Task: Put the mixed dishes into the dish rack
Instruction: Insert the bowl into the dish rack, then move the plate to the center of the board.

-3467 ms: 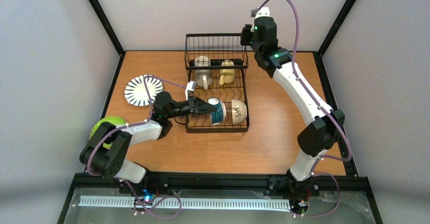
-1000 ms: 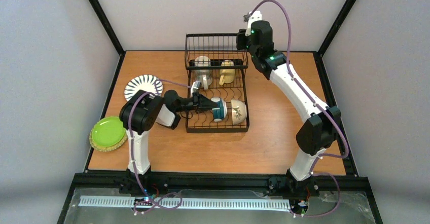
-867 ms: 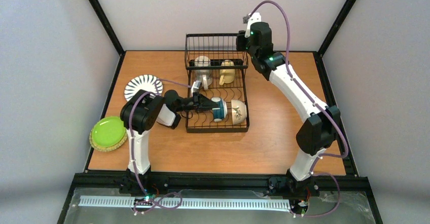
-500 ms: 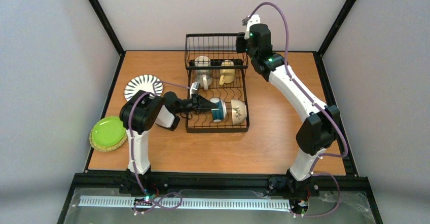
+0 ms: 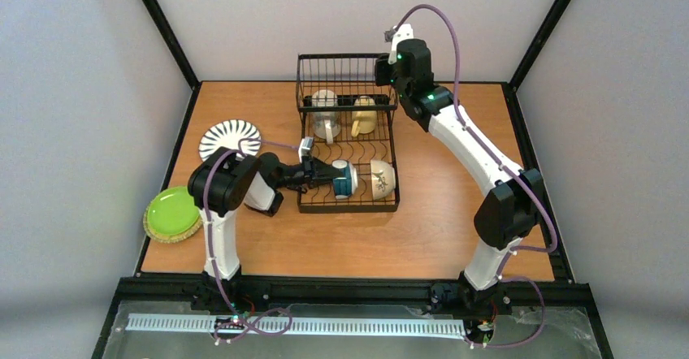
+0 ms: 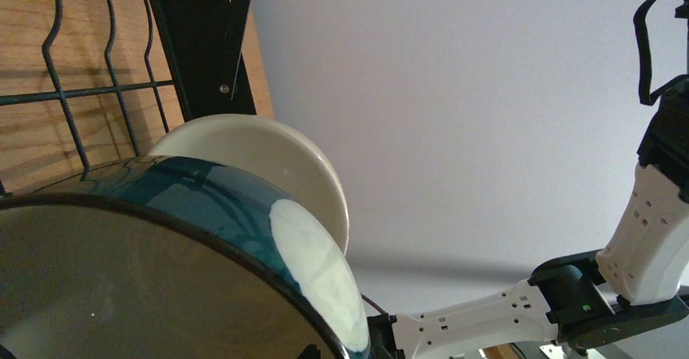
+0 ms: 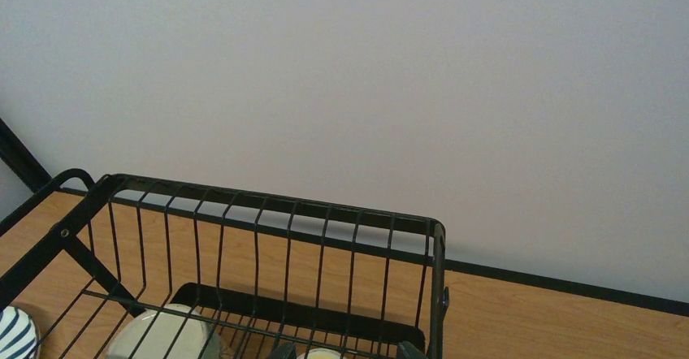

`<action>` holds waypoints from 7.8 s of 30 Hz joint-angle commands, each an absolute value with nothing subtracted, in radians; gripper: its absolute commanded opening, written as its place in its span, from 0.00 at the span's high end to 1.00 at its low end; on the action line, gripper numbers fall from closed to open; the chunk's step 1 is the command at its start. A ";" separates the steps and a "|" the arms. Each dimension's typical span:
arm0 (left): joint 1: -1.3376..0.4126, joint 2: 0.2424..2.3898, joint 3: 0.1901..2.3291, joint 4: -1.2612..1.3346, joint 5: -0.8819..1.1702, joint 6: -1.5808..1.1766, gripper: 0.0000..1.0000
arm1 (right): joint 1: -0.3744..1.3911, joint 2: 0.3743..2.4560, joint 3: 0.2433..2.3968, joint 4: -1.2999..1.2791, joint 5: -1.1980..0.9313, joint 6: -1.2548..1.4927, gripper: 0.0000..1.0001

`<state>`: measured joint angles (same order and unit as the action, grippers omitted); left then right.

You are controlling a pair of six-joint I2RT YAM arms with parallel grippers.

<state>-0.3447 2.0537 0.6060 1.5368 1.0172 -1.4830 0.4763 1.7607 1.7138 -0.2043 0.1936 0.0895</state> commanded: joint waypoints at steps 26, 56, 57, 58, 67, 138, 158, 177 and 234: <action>-0.329 1.985 0.526 1.674 0.938 -1.387 0.00 | 0.504 1.753 1.718 -0.201 0.198 0.063 0.28; -0.329 1.730 0.508 1.145 0.906 -1.099 0.00 | 0.519 1.702 1.686 -0.196 0.196 0.065 0.28; -0.329 1.725 0.507 1.131 0.904 -1.093 0.00 | 0.519 1.701 1.685 -0.196 0.195 0.065 0.28; -0.328 1.721 0.507 1.118 0.901 -1.087 0.00 | 0.520 1.700 1.684 -0.196 0.194 0.066 0.28; -0.328 1.661 0.502 0.986 0.879 -1.017 0.00 | 0.527 1.683 1.668 -0.190 0.192 0.069 0.28; 0.239 1.079 0.605 -0.273 0.038 -1.169 0.00 | 0.878 1.899 2.018 -0.378 0.015 -0.069 0.32; 0.299 1.375 0.771 -0.166 0.071 -1.139 0.00 | 0.938 2.108 2.135 -0.390 0.037 -0.097 0.39; 0.299 1.588 0.926 -0.151 0.060 -1.102 0.01 | 0.936 2.137 2.134 -0.365 0.036 -0.100 0.47; 0.297 1.700 0.873 -0.259 0.077 -0.964 0.01 | 0.626 1.766 1.792 -0.361 0.504 0.015 0.26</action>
<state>0.2916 1.7027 0.9291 -0.1642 0.0841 -1.0050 0.6334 1.8175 1.8244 -0.3698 0.4873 -0.0212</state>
